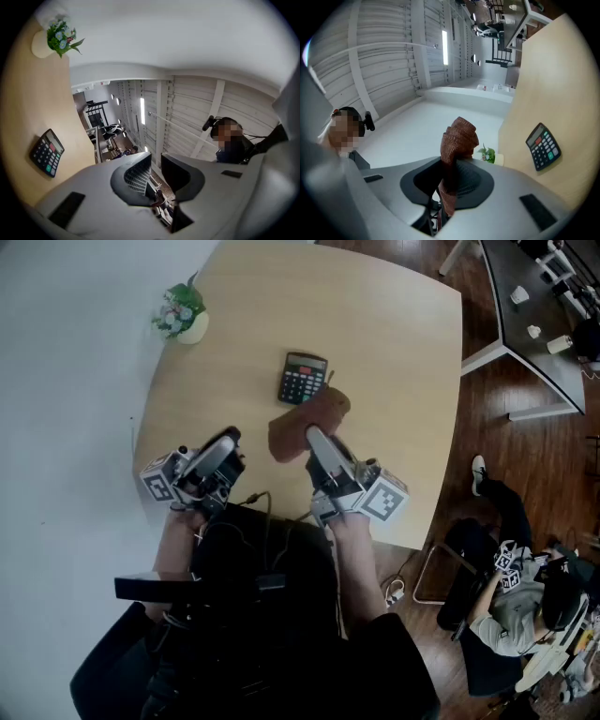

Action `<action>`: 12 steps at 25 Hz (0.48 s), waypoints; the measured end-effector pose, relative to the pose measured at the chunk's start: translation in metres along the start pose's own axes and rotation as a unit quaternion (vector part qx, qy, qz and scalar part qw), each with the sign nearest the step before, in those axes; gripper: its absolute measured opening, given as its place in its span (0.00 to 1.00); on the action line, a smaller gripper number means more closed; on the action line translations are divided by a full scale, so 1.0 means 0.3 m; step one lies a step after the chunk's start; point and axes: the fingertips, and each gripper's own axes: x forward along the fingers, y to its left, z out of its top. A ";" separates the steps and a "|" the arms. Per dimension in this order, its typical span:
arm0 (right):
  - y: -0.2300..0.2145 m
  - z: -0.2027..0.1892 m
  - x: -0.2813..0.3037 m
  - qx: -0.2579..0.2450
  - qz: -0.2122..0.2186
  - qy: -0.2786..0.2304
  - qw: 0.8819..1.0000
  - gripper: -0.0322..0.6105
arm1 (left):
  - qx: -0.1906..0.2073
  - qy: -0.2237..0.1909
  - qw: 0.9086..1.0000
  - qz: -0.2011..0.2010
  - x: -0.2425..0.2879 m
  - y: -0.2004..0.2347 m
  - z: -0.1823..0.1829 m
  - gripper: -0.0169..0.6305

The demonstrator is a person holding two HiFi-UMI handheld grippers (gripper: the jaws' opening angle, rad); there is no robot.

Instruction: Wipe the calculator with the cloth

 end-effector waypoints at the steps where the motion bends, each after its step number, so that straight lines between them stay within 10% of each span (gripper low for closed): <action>1: -0.001 0.012 -0.009 -0.010 -0.009 -0.003 1.000 0.15 | 0.000 0.006 1.000 0.005 0.007 0.005 -0.003 0.10; 6: -0.004 0.019 -0.002 -0.022 -0.034 -0.020 0.999 0.15 | -0.012 0.026 0.999 0.015 -0.010 0.097 0.010 0.10; 12: -0.108 -0.002 -0.062 -0.101 -0.189 -0.049 0.976 0.15 | -0.046 0.081 0.995 -0.018 0.022 0.256 0.003 0.13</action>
